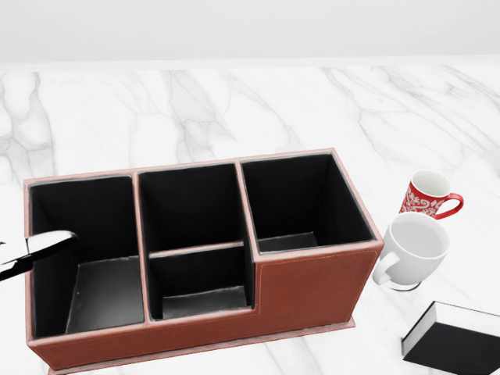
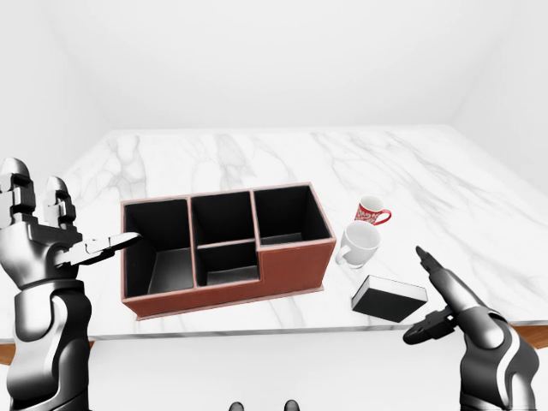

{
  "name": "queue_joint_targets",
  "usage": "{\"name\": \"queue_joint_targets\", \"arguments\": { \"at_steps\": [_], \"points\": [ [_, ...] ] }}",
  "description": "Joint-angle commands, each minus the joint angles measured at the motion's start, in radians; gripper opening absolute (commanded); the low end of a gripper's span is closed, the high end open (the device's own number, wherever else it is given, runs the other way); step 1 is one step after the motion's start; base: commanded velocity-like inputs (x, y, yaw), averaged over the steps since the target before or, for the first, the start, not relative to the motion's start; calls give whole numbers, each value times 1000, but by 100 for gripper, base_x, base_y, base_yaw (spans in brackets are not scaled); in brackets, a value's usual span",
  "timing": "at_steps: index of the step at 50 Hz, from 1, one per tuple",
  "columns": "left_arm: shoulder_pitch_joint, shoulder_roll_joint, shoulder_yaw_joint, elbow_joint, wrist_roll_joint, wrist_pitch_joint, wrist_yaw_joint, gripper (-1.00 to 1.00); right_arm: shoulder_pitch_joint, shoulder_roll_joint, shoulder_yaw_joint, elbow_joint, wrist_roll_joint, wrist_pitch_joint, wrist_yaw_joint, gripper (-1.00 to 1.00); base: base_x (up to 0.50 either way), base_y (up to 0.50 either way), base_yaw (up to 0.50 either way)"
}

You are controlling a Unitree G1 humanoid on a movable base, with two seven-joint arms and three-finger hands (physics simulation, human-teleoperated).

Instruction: Pick up the book and place it in the right compartment of the caddy.

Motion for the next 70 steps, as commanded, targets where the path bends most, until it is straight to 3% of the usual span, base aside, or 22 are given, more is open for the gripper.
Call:
{"name": "queue_joint_targets", "arguments": {
  "at_steps": [1, 24, 54, 70],
  "points": [
    [1, 0, 0, 2, 1, 0, -1, 100, -38, -36, 34, 69, -16, 0, -8, 100, 0, 0, 0],
    [-1, 1, 0, 5, 2, 0, 0, 100, -91, -63, 91, 60, -44, 0, 19, 100, 0, 0, 0],
    [-1, 1, 3, 2, -1, 0, -1, 100, -166, -64, 196, 211, -45, 0, -51, 100, 0, 0, 0],
    [1, -2, -3, 2, 4, 0, 0, 100, -156, -62, 205, 225, -44, 0, -57, 100, 0, 0, 0]
  ]
}}
